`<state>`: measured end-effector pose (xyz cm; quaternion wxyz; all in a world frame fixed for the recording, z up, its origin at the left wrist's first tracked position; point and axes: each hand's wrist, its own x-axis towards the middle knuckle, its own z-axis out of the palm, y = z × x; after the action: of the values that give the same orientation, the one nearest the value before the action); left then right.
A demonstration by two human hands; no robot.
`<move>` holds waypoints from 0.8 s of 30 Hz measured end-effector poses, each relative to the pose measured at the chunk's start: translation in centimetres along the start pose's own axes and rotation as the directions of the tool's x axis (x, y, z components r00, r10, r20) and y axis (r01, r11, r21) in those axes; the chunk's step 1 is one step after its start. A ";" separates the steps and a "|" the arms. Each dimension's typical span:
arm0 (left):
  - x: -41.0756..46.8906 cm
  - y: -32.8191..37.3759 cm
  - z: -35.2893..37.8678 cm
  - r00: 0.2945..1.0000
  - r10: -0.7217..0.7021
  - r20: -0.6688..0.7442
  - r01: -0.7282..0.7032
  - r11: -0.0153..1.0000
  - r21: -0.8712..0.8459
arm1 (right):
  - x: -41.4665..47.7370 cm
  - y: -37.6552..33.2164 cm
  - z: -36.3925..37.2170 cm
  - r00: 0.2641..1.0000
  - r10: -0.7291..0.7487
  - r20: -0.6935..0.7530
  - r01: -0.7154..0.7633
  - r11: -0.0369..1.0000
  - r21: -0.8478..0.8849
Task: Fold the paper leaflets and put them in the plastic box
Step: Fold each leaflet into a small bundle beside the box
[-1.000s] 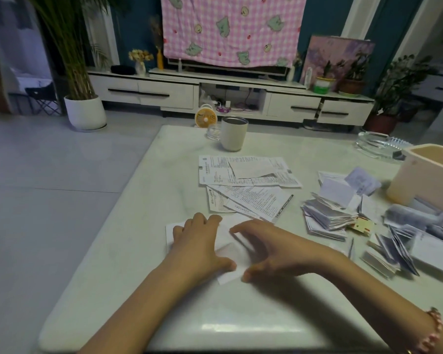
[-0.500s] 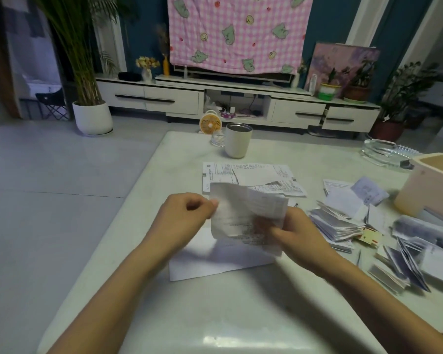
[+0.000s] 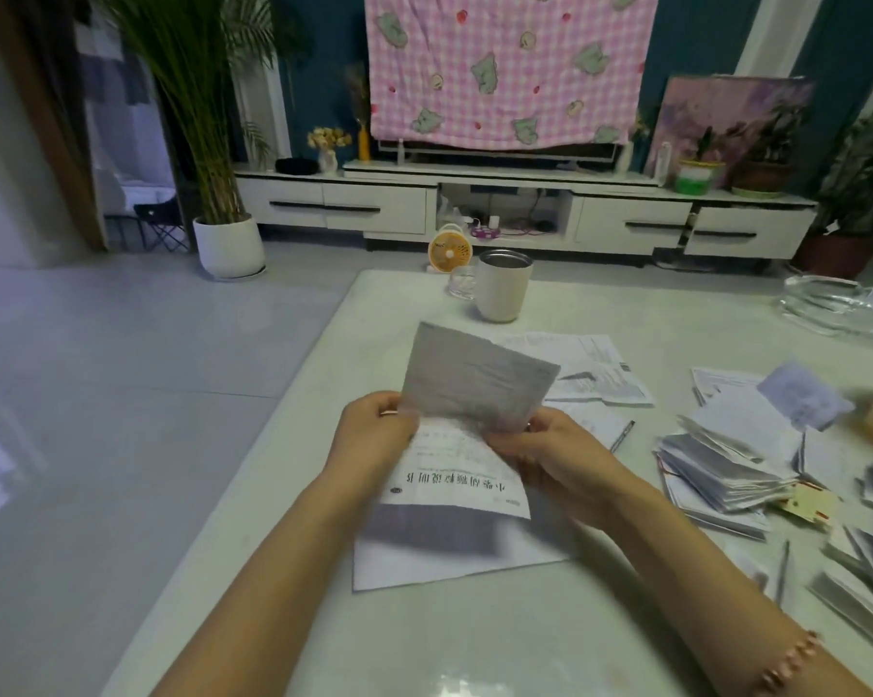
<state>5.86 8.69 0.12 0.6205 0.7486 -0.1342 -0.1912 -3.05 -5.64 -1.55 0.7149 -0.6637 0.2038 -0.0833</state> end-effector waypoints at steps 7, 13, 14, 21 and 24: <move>2.5 1.6 0.8 0.902 -0.346 0.258 0.393 0.906 -0.157 | 0.4 0.9 -0.2 0.991 -0.119 -0.059 0.113 0.990 -0.083; 3.7 2.7 2.0 0.981 -0.068 0.181 0.017 0.962 0.273 | -0.5 -0.9 -2.8 0.992 -0.124 0.021 0.124 0.991 -0.045; 3.8 3.1 2.1 0.983 -0.041 0.179 -0.012 0.959 0.284 | -0.5 -1.0 -3.1 0.991 -0.135 0.000 0.135 0.991 -0.017; 3.3 3.5 4.6 0.953 0.057 0.299 -0.168 0.918 0.359 | 0.0 0.2 -3.2 0.947 -0.268 -0.177 0.240 0.957 -0.164; 3.3 3.0 4.3 0.958 0.099 0.267 -0.199 0.905 0.377 | -0.2 0.3 -3.1 0.950 -0.291 -0.113 0.265 0.943 -0.201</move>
<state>6.98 2.92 1.99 0.4462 0.8180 -0.3022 -0.2012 -4.50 -8.42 -1.92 0.6153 -0.7414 0.1646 -0.2112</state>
